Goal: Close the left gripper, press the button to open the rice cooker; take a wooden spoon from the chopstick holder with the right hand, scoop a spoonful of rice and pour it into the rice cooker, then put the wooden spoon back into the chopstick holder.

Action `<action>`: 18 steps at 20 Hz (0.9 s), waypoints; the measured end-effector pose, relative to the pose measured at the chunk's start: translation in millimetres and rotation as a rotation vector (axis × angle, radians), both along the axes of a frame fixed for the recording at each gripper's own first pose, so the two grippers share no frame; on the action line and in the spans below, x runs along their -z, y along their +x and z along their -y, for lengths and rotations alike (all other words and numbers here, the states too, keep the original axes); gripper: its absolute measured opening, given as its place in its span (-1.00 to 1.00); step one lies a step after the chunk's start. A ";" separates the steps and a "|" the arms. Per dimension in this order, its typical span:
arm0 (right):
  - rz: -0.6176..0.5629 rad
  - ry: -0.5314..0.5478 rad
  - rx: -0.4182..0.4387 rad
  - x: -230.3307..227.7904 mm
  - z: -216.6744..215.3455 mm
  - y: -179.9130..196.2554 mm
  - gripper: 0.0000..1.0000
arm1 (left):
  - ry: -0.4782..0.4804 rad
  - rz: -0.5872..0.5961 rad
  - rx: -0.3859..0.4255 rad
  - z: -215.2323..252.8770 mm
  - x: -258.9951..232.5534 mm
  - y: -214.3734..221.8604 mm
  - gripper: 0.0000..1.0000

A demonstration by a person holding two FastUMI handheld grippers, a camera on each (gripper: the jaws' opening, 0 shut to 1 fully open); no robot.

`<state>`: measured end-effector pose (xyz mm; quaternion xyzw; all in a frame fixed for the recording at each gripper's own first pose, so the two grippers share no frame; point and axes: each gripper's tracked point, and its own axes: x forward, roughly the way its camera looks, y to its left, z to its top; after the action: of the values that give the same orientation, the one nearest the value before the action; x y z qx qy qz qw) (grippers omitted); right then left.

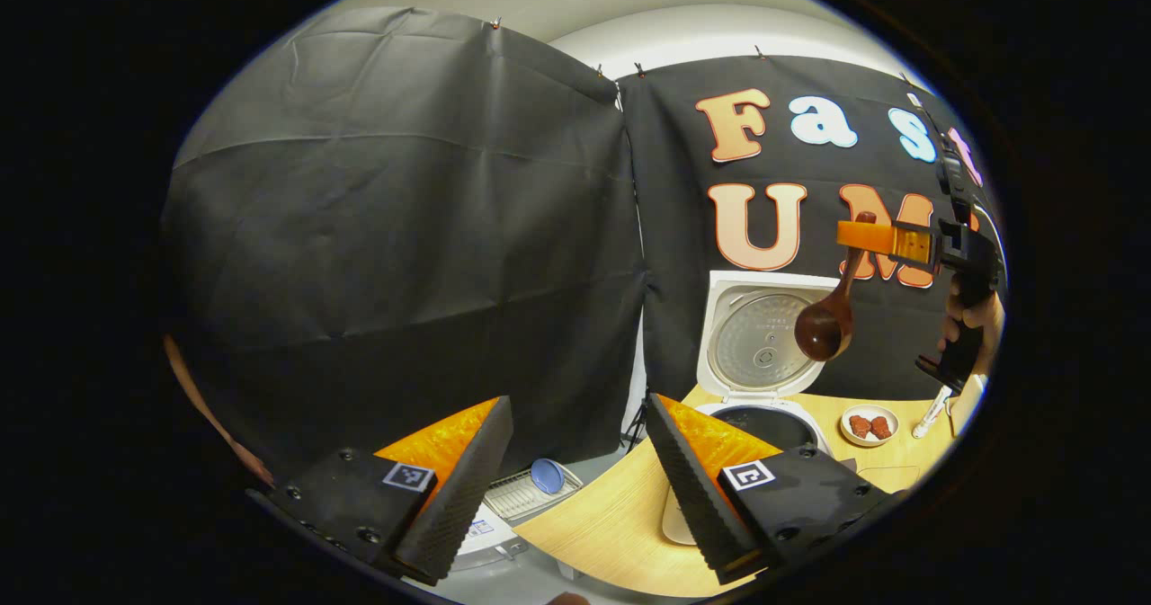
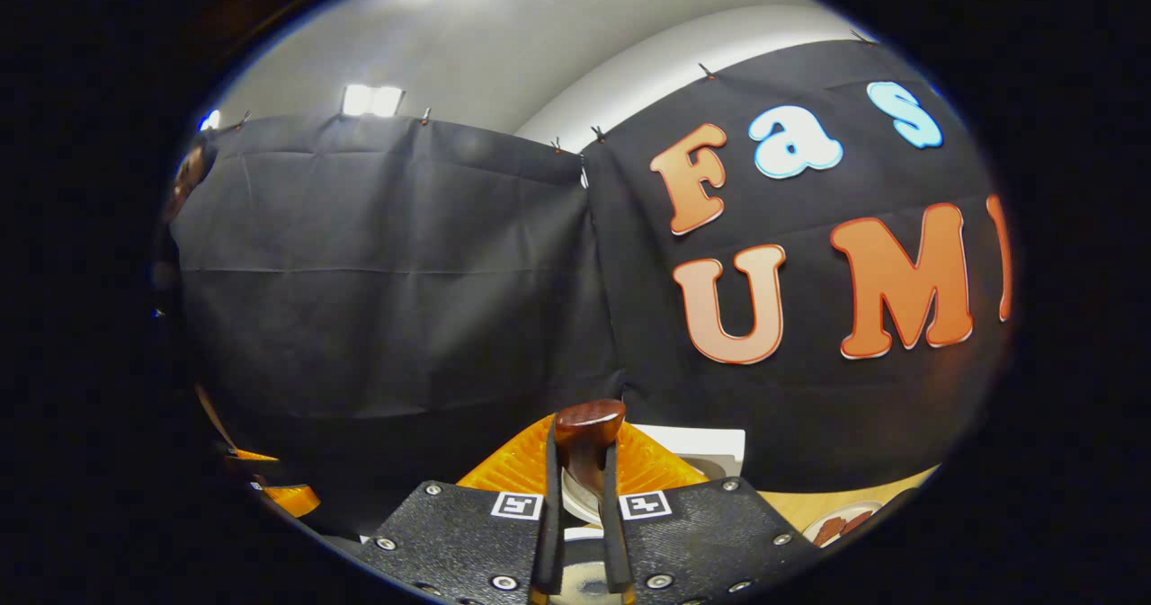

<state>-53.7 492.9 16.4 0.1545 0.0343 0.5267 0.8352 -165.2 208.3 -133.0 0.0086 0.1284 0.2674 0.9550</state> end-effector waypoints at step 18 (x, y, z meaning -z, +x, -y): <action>-0.442 0.098 0.345 104.4 231.6 60.8 -0.66 | -0.014 -0.039 0.233 130.6 10.0 60.3 0.96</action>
<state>7.1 261.2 -88.0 0.3095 0.1633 0.3312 0.8763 -104.9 77.7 -143.1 0.0219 0.1467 0.1537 0.9769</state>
